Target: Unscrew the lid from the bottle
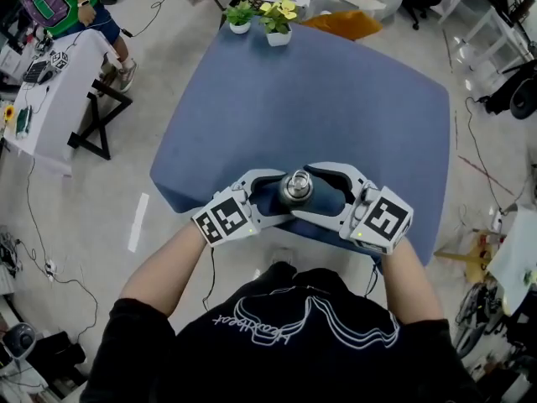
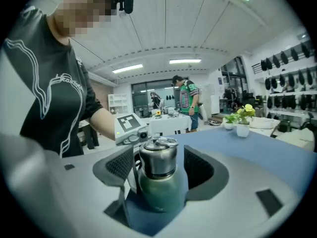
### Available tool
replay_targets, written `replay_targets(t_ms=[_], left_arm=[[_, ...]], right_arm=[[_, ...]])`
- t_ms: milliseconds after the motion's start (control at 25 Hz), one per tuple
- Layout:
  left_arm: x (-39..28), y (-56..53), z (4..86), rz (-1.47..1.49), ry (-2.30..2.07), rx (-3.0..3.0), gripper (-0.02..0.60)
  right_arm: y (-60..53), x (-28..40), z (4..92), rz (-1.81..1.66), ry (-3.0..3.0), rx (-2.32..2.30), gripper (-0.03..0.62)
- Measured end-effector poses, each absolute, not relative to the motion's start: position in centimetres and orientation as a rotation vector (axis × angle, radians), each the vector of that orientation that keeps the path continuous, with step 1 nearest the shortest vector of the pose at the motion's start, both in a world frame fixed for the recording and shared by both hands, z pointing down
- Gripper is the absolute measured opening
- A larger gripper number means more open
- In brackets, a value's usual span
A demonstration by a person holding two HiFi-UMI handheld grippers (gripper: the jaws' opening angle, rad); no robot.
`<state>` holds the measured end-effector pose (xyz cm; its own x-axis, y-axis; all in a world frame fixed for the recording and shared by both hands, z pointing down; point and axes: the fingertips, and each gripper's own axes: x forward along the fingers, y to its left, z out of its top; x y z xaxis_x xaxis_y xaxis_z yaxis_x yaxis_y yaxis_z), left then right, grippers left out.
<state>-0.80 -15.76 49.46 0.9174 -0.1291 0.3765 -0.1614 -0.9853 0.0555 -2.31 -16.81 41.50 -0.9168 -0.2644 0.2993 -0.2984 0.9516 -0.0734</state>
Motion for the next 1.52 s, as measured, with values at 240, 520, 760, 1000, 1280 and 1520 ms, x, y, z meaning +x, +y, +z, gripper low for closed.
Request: replay_targets(t_ms=[240,520,760,1000,1280,1520], left_arm=[[-0.7,-15.8,49.6,0.573,-0.335,2.971,0.316],[-0.7,-15.8,49.5,0.569,-0.413,2.963,0.316],[-0.8,-15.7,49.7,0.572,-0.443,2.951,0.316],[-0.8,-15.8,49.6,0.571,-0.433,2.956,0.316],[-0.8,-15.8,49.7,0.575,-0.401,2.961,0.316],[-0.8,-15.7,49.7,0.588,-0.356,2.972,0.316]], right_arm=[[-17.1,-1.7,41.5,0.251,-2.797,0.813,0.307],[-16.8,-2.0,41.8,0.244,-2.734,1.001,0.288],[-17.0,-2.4,42.1,0.231,-2.659,1.116,0.26],[-17.1,-2.6,41.9,0.184,-2.648,1.099,0.255],[-17.0,-2.7,42.1,0.184,-2.677,0.977,0.255],[-16.8,-2.7,42.1,0.185,-2.708,0.776,0.255]])
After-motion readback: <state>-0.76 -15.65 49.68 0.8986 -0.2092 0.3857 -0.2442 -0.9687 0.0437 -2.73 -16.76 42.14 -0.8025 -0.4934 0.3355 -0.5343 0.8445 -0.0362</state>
